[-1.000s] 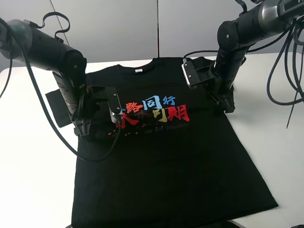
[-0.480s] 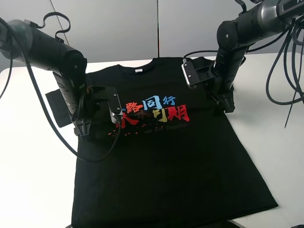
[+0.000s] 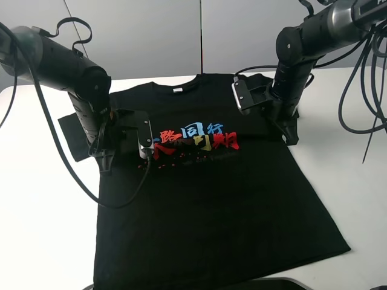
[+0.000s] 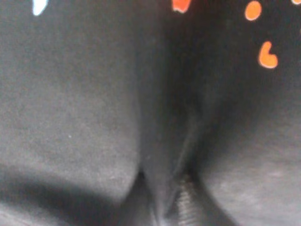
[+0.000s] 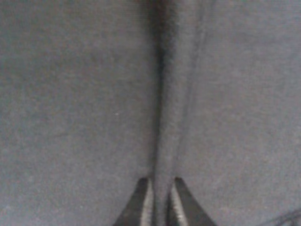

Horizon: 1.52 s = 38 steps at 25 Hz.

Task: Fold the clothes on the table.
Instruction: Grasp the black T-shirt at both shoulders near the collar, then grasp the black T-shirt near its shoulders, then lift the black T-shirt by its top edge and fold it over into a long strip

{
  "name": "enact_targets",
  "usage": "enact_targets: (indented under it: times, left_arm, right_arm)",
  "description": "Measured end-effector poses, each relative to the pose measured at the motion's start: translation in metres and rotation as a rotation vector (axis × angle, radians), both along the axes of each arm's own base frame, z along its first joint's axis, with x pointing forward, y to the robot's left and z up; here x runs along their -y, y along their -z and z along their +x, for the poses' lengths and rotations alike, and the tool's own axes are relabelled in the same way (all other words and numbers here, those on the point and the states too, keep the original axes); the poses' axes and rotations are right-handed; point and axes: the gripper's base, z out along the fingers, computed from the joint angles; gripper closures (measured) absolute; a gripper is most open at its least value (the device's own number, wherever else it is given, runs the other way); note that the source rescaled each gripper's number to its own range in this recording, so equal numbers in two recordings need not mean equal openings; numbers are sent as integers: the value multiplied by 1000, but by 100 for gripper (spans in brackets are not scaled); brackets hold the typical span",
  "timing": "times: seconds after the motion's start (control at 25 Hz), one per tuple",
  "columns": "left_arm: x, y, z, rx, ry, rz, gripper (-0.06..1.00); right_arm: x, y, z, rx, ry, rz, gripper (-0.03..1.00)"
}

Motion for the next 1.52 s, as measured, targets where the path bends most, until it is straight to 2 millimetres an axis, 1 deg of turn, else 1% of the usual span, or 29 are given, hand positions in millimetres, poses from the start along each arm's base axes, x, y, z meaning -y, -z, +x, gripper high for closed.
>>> enact_targets:
  times: [0.04,0.12,0.76,0.88,0.92,1.0,1.08,1.16,1.24,1.36,1.48,1.52]
  left_arm:
    - [0,0,0,4,3,-1,92]
    - [0,0,1,8,6,-2,94]
    - [0,0,2,16,14,-3,94]
    - [1,0,2,22,14,-4,94]
    - [1,-1,3,30,7,-12,94]
    - [3,-6,5,58,-11,-36,94]
    - [6,-21,11,114,-7,-64,94]
    - [12,-47,22,207,-13,-105,94]
    - [17,-77,34,316,-31,-155,94]
    - [26,-130,52,496,-41,-239,94]
    - [35,-180,69,642,-42,-302,94]
    - [37,-192,72,672,-45,-319,94]
  right_arm:
    - [0,0,0,2,2,1,96]
    - [0,0,1,6,5,2,96]
    - [-1,-1,1,9,30,7,96]
    - [-3,-9,1,40,60,48,96]
    - [-6,-16,1,52,89,82,96]
    - [-9,-38,3,120,121,144,97]
    - [-10,-60,5,208,120,176,97]
    - [-8,-81,8,309,100,181,97]
    - [-6,-96,12,405,87,181,97]
    - [-5,-120,22,520,71,165,97]
    - [-4,-154,39,646,79,141,97]
    - [-4,-166,44,683,86,129,97]
